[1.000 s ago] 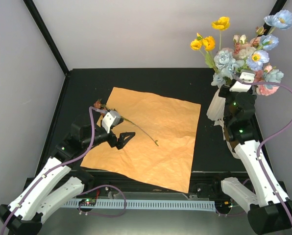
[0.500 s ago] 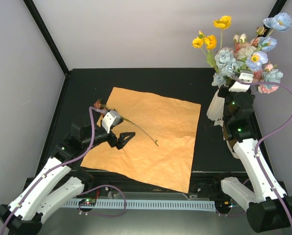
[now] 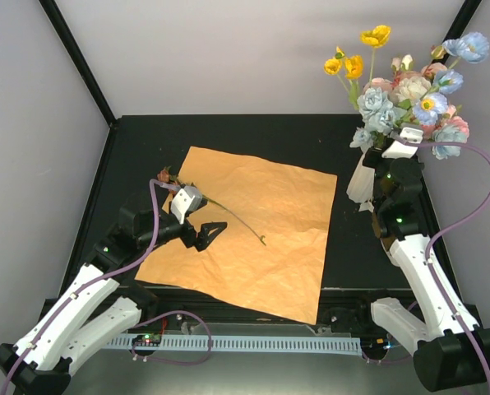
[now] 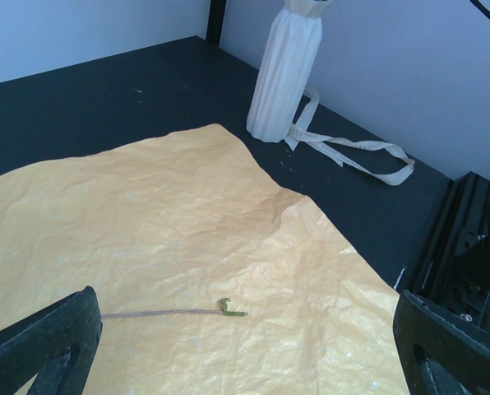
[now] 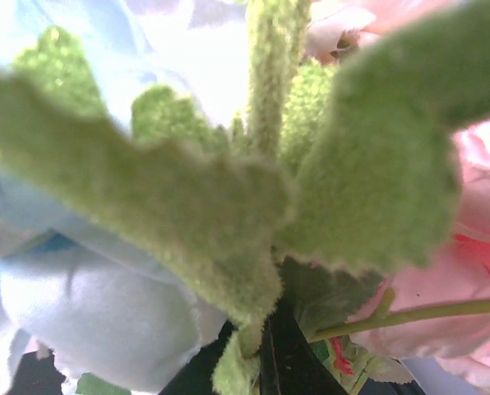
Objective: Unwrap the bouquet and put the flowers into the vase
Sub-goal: Insert the fake flower into the vase.
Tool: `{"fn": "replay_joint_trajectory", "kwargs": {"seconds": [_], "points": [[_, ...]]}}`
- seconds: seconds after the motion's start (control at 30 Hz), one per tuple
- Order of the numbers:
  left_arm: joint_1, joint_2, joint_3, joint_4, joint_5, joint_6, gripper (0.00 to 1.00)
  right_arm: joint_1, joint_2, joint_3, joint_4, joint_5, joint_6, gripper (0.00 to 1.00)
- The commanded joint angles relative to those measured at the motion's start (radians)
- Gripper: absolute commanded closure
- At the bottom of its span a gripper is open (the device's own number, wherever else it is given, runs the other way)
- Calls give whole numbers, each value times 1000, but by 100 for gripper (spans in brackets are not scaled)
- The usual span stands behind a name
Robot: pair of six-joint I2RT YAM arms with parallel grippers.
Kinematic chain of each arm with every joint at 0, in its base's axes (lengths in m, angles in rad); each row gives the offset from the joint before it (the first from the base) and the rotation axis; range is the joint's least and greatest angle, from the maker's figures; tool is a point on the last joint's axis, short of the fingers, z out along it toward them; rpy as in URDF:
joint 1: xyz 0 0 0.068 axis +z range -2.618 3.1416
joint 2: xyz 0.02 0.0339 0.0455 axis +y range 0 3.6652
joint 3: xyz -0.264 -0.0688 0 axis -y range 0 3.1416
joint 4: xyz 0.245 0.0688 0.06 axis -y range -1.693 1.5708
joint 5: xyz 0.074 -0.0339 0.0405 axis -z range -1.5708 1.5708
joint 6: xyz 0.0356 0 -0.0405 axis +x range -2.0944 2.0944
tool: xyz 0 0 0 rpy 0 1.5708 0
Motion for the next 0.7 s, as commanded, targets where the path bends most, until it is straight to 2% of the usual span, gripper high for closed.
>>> {"fn": "replay_joint_trajectory", "kwargs": {"seconds": [0.0, 0.2, 0.67], "points": [[-5, -13, 4, -9, -9, 18, 1, -5, 18, -28, -116, -2, 27, 96], [-5, -14, 4, -7, -8, 18, 1, -6, -9, 0, -138, -2, 22, 85], [-5, -13, 3, -7, -9, 19, 1, -5, -61, 68, -197, 28, -17, 83]]}}
